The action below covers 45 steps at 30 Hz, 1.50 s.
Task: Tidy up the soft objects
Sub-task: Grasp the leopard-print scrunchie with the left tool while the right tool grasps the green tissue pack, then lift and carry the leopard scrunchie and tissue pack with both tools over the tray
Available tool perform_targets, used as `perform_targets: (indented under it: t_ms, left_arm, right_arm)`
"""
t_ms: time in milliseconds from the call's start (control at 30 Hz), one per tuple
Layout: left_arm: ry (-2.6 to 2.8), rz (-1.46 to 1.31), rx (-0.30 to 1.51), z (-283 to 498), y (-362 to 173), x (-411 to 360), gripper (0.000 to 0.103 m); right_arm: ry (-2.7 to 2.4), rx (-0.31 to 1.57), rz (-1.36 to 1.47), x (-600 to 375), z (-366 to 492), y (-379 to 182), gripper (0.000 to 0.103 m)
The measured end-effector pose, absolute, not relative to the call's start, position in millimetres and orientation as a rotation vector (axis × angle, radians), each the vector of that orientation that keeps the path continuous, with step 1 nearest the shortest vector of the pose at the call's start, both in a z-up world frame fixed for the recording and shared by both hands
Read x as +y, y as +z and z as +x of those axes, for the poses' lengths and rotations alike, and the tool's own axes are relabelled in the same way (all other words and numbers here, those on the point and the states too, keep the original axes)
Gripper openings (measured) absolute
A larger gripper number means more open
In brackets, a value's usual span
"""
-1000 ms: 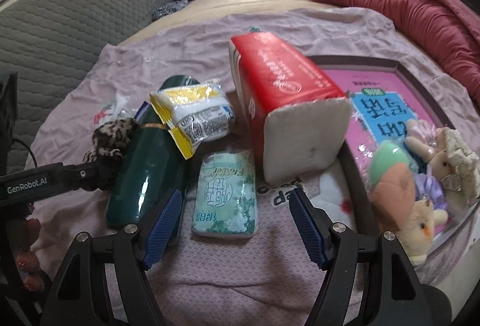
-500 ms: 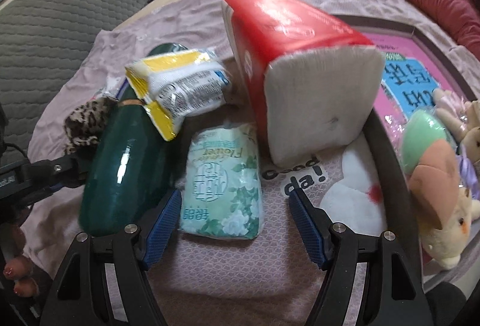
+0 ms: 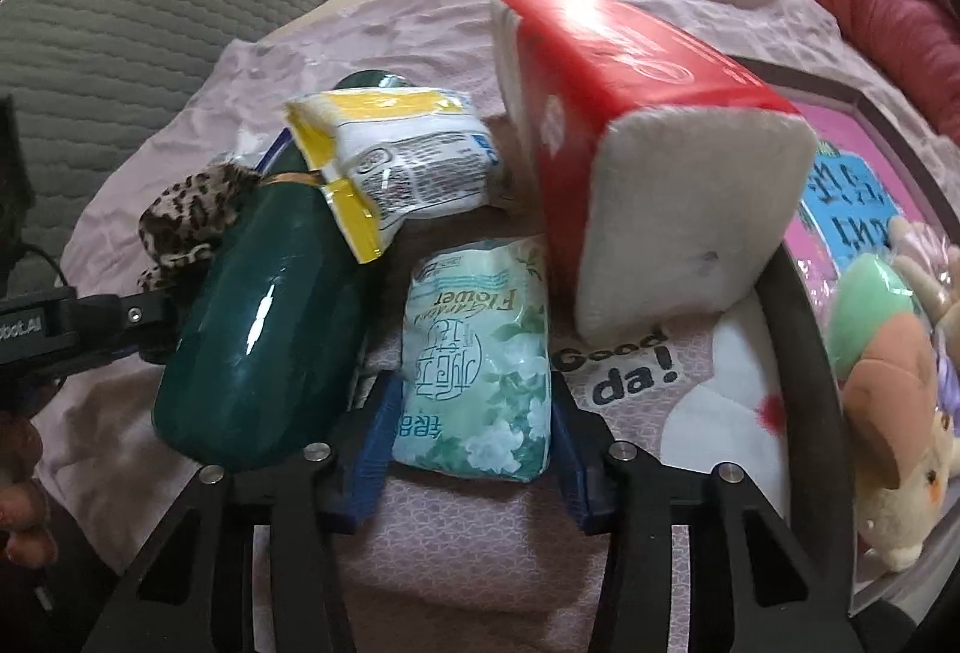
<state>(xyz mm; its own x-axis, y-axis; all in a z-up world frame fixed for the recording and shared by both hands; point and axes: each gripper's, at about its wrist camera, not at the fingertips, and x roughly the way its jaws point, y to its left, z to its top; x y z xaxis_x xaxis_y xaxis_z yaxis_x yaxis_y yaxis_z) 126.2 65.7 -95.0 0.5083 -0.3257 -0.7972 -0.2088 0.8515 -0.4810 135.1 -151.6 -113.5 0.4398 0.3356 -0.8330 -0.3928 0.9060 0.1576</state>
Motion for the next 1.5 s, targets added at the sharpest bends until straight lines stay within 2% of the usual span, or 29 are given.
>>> perform_targets:
  t_ms: [133, 433, 1100, 1500]
  left_arm:
    - [-0.077, -0.559, 1.046, 126, -95, 64, 0.017]
    - [-0.109, -0.545, 1.021, 126, -92, 60, 0.007]
    - [-0.115, -0.472, 0.849, 79, -33, 40, 0.006]
    - [-0.230, -0.360, 0.842, 78, 5, -43, 0.006]
  right_arm:
    - [0.458, 1.014, -0.038, -157, 133, -110, 0.044]
    - [0.475, 0.976, -0.027, -168, 121, -93, 0.043]
    - [0.523, 0.801, 0.025, -195, 94, -38, 0.043]
    - [0.434, 0.681, 0.115, -246, 90, -6, 0.043]
